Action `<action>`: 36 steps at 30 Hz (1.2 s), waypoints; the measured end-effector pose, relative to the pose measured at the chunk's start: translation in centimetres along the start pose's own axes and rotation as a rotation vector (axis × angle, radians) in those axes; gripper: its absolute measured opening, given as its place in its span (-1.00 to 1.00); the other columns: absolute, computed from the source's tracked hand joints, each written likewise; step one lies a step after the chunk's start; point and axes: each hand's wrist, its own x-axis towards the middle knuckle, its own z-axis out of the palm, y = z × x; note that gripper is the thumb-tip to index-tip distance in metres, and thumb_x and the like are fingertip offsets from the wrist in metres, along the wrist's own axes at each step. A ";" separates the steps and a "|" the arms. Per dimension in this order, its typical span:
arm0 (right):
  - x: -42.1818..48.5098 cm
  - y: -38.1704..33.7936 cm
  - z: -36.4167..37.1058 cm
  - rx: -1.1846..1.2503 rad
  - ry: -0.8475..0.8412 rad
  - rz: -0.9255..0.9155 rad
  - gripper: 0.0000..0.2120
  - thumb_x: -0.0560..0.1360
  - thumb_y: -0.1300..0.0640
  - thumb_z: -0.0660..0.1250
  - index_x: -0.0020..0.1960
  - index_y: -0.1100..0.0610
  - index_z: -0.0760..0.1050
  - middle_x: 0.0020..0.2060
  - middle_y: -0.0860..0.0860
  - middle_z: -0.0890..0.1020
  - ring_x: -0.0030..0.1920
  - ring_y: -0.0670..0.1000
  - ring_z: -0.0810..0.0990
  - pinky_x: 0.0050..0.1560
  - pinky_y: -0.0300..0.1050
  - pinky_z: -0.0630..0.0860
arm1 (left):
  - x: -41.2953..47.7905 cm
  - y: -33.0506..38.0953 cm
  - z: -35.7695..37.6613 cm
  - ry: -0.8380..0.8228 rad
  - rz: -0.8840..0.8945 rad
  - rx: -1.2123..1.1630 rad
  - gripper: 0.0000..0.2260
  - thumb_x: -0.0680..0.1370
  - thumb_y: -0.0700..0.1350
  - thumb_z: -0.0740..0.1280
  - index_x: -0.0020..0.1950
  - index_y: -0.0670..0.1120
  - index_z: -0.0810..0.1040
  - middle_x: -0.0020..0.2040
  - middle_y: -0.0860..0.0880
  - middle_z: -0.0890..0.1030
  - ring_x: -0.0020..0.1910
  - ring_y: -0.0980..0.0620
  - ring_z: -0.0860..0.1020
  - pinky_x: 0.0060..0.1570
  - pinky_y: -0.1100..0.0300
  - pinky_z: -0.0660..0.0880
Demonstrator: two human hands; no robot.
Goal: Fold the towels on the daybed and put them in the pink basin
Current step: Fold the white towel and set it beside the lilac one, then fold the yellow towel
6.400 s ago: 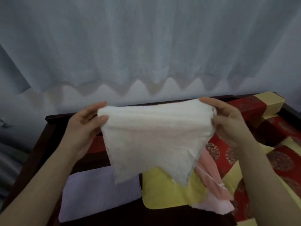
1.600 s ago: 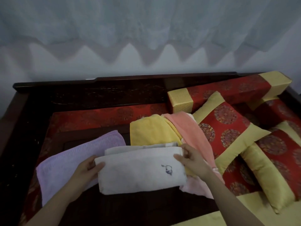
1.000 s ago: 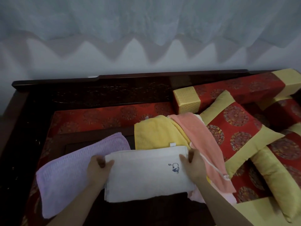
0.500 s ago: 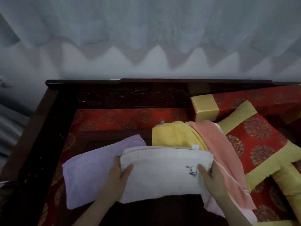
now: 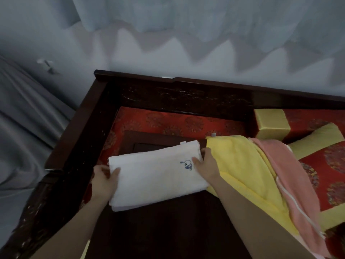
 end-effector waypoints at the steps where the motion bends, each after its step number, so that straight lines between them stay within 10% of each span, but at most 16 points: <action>1: 0.0 0.3 0.4 -0.014 0.013 0.022 -0.42 0.47 0.00 0.37 0.38 0.15 0.22 0.13 0.11 0.49 0.20 0.18 0.49 0.09 0.02 0.46 | 0.7 -0.8 0.0 0.030 -0.021 0.028 -0.46 0.37 0.16 0.46 0.13 -0.18 0.41 -0.01 -0.10 0.58 0.02 -0.18 0.56 0.03 0.02 0.48; 5: -1.5 1.4 1.8 -0.120 -0.032 0.047 -0.19 0.45 -0.10 0.34 0.53 -0.14 -0.08 0.19 0.14 0.35 0.20 0.19 0.43 0.23 0.04 0.39 | 0.9 -1.7 0.1 -0.086 -0.092 0.107 -0.47 0.38 0.03 0.50 0.20 -0.25 0.47 -0.02 -0.06 0.50 0.05 -0.16 0.54 -0.04 0.11 0.42; 11: -5.4 1.4 5.4 -0.058 0.075 -0.035 -0.20 0.48 -0.11 0.22 0.54 -0.01 -0.16 0.00 0.04 0.26 -0.05 0.06 0.37 0.10 -0.06 0.36 | 4.1 -1.4 -0.5 -0.080 0.015 0.184 -0.65 0.47 -0.17 0.41 0.20 -0.24 0.47 0.12 -0.28 0.58 0.07 -0.26 0.53 -0.02 0.05 0.40; 16: -5.6 1.3 4.7 0.035 0.083 0.008 -0.27 0.51 0.01 0.31 0.54 0.06 0.00 0.15 0.09 0.35 0.14 0.08 0.36 0.15 -0.03 0.34 | 5.8 -0.9 -0.4 -0.150 0.028 0.226 -0.62 0.47 -0.15 0.41 0.23 -0.24 0.45 0.13 -0.27 0.56 0.08 -0.26 0.53 0.05 -0.06 0.45; 20: -5.4 4.5 -2.2 -0.365 0.163 0.022 -0.41 0.44 0.05 0.32 0.43 0.01 0.23 0.30 0.02 0.37 0.29 0.07 0.32 0.18 0.08 0.42 | 5.6 -0.3 -0.8 -0.156 0.084 0.372 -0.59 0.43 0.03 0.42 0.15 -0.20 0.50 0.01 -0.23 0.62 -0.04 -0.22 0.57 -0.01 -0.10 0.51; 24: -5.7 8.7 -7.6 -0.742 -0.099 0.160 -0.38 0.42 -0.04 0.34 0.42 -0.06 0.20 0.31 -0.02 0.36 0.34 0.06 0.30 0.26 0.12 0.33 | 0.9 4.3 1.0 0.127 0.408 0.268 -0.75 0.48 -0.23 0.35 0.15 -0.23 0.51 0.03 -0.25 0.58 0.00 -0.24 0.55 0.04 -0.04 0.49; 28: -7.1 10.8 -8.8 -0.605 -0.159 0.120 -0.56 0.50 -0.07 0.24 0.34 0.02 0.38 0.33 0.01 0.42 0.35 0.06 0.35 0.29 0.04 0.31 | -6.9 9.4 8.7 -0.316 0.537 0.075 -0.84 0.50 -0.29 0.32 0.03 -0.08 0.54 -0.05 0.00 0.61 -0.16 0.13 0.56 -0.17 0.49 0.44; 32: -11.2 10.0 -8.8 -0.091 -0.073 -0.091 -0.72 0.43 0.11 0.29 0.13 -0.03 0.49 0.03 -0.11 0.60 0.07 -0.07 0.57 0.09 -0.13 0.47 | -11.5 11.7 16.2 -0.680 0.371 0.068 -0.84 0.52 -0.12 0.35 0.09 -0.08 0.52 0.01 -0.03 0.60 -0.06 0.11 0.55 -0.03 0.23 0.42; 36: -15.6 8.3 -9.2 -0.022 -0.138 -0.246 -0.73 0.21 0.20 0.19 -0.23 -0.14 0.27 -0.38 -0.28 0.41 -0.31 -0.26 0.36 -0.27 -0.29 0.32 | -12.7 12.9 20.8 -0.785 -0.152 -0.040 -0.47 0.47 0.08 0.40 0.30 -0.16 0.35 0.10 -0.09 0.54 0.03 -0.08 0.54 0.04 0.03 0.50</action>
